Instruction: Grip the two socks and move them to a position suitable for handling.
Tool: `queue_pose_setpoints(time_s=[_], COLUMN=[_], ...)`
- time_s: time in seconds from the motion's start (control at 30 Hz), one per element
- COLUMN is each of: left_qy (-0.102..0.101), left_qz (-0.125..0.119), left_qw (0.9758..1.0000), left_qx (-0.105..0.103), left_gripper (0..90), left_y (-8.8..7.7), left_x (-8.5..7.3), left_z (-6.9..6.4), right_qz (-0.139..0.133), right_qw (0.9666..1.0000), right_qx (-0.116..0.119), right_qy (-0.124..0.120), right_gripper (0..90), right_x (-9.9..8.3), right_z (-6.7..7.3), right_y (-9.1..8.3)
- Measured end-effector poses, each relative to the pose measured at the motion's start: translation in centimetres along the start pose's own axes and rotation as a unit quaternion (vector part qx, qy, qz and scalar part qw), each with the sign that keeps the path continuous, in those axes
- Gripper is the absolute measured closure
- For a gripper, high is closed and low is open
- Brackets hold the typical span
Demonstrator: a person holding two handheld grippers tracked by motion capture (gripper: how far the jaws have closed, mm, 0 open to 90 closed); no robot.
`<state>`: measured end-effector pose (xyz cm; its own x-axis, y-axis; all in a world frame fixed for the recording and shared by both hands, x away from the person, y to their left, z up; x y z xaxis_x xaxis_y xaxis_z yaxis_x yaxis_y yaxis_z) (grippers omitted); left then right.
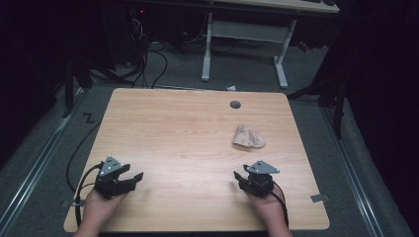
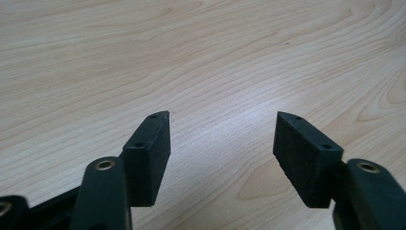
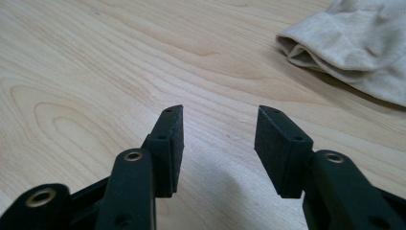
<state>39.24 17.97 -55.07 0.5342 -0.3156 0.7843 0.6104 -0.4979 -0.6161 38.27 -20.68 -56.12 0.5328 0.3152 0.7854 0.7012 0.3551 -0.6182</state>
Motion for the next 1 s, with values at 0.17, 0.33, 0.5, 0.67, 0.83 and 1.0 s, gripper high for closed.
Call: queue_pose_setpoints(time_s=[0.17,0.33,0.5,0.67,0.83,1.0], left_qy=[0.009,0.019,0.02,0.021,0.024,0.027], left_qz=[0.005,0.001,0.002,0.004,0.011,0.012], left_qw=[0.9999,0.9998,0.9998,0.9997,0.9996,0.9995], left_qx=[-0.003,-0.005,-0.008,-0.01,-0.012,-0.013], left_gripper=[34.3,33.8,33.1,33.2,33.1,33.2], left_y=[0.6,1.0,1.0,1.0,1.3,1.5], left_x=[0.2,0.5,0.5,0.4,0.2,0.2], left_z=[-0.3,-0.7,-0.7,-0.7,-0.9,-0.9], right_qz=[0.0,-0.003,-0.013,-0.016,-0.028,-0.04], right_qw=[0.9999,0.9999,0.9996,0.999,0.9988,0.9984], right_qx=[-0.013,-0.008,0.002,0.016,0.004,-0.009], right_qy=[0.003,0.009,0.023,0.039,0.04,0.038], right_gripper=[58.3,56.9,55.3,49.3,41.8,44.3], right_x=[-0.2,-0.4,-0.3,-0.3,0.0,0.7], right_z=[-0.2,-0.4,-0.5,-0.6,-0.9,-1.3], right_y=[-0.1,-0.6,-0.9,-0.9,-1.2,-1.5])
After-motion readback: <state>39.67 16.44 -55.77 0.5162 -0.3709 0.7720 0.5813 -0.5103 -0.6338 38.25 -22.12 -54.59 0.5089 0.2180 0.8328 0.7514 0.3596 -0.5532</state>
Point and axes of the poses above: each handheld gripper's, and its own axes: y roughly forward along the jaws, x roughly out of its top, z roughly to its left, the point moved 8 cm from there along y, roughly forward along the jaws, and after that the axes turned 2 degrees about y, right-handed, at the moved point
